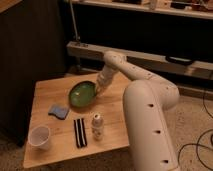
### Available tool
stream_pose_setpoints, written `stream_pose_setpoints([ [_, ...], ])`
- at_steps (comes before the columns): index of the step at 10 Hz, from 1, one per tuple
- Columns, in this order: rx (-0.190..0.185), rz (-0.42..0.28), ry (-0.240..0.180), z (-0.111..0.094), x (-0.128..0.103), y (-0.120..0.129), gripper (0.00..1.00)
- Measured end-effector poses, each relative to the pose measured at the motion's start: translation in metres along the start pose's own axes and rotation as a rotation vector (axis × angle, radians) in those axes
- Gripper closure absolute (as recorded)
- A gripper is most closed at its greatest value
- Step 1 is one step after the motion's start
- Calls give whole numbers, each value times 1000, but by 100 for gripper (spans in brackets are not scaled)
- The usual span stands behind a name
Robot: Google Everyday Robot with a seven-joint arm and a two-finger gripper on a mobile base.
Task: Drag the ceramic bowl in a circle
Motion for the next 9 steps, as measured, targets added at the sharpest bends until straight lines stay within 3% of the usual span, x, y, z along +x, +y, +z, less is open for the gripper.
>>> stream_pose_setpoints([
  [3,4,77,-32,-31,11,-51,100],
  [6,20,164,-58,-67,42,-123,100],
  [9,40,228,-48,-84,78,-173,100],
])
